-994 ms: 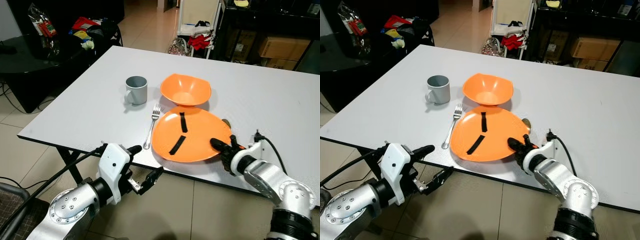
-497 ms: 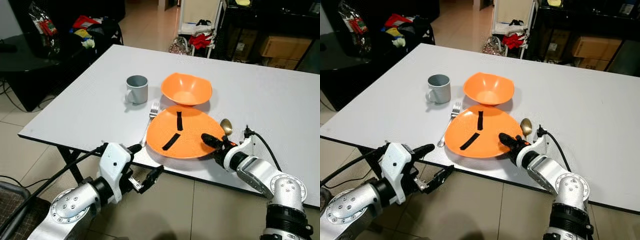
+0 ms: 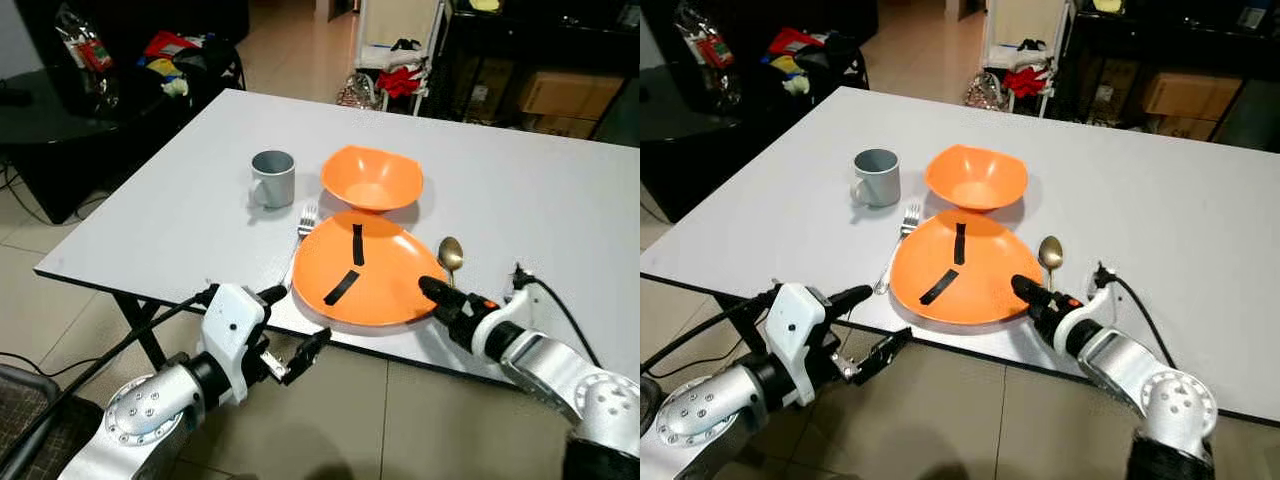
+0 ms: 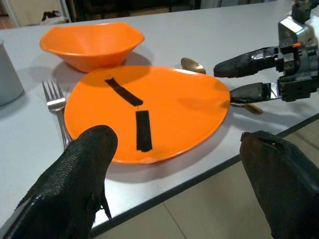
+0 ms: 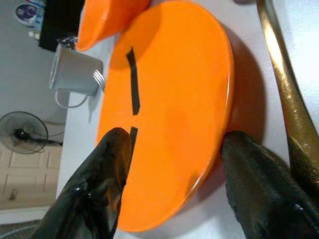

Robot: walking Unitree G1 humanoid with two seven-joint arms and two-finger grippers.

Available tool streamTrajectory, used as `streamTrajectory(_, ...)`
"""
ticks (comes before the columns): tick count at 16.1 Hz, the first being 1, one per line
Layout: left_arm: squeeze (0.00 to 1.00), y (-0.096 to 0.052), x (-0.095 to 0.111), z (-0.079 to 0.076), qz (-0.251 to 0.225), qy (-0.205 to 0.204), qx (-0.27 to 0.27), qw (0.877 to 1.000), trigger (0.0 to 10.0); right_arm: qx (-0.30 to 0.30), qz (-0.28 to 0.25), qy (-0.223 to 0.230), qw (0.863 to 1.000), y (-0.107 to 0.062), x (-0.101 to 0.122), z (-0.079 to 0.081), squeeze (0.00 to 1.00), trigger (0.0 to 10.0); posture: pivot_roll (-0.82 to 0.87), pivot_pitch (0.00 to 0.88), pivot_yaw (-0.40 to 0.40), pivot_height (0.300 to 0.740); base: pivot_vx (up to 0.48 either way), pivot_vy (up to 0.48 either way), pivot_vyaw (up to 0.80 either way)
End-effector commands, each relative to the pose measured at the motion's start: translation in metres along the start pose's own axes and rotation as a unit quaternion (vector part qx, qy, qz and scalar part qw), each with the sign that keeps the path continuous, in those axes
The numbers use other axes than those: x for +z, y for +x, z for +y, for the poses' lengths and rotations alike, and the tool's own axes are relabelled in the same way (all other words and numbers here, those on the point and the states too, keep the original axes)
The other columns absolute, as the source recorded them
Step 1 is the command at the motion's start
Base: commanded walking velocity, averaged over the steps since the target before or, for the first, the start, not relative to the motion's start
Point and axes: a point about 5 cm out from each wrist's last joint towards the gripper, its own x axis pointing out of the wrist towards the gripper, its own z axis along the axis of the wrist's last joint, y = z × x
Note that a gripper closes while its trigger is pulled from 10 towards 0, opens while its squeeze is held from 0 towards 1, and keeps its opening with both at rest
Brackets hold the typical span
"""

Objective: Setting the table

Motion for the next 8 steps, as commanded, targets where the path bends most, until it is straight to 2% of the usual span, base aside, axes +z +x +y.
streamTrajectory(1,0.00,0.002,0.000,0.002,0.000,0.002,0.004,1.000,10.0,0.011,-0.022,-0.008,1.000,-0.009,0.008,0.007,1.00,10.0,0.03,0.000,-0.013,0.740,0.000,0.000,0.00)
streamTrajectory(3,0.00,0.004,0.001,0.005,-0.008,0.002,0.021,1.000,10.0,0.023,-0.037,-0.025,0.999,-0.021,0.011,0.012,1.00,10.0,0.02,0.000,-0.009,0.740,0.000,0.000,0.00)
streamTrajectory(4,0.00,0.005,-0.001,0.009,-0.005,0.004,0.048,0.999,10.0,0.028,-0.041,-0.049,0.998,-0.028,0.010,0.016,1.00,10.0,0.02,0.000,-0.008,0.740,0.000,0.000,0.00)
streamTrajectory(5,0.00,0.007,-0.001,0.016,-0.008,-0.006,0.096,0.995,10.0,0.034,-0.040,-0.104,0.993,-0.039,0.009,0.022,0.44,10.0,0.01,0.000,-0.003,0.740,0.000,0.000,0.00)
streamTrajectory(6,0.00,0.008,0.000,0.019,-0.020,-0.006,0.121,0.992,10.0,0.022,-0.035,-0.158,0.987,-0.046,0.009,0.026,0.00,10.0,0.00,0.000,0.001,0.740,0.000,0.000,0.00)
streamTrajectory(8,0.00,0.011,0.000,0.024,-0.023,0.003,0.153,0.988,10.0,-0.003,-0.035,-0.238,0.971,-0.049,0.009,0.032,0.00,10.0,-0.01,0.000,0.010,0.740,0.000,0.000,0.00)
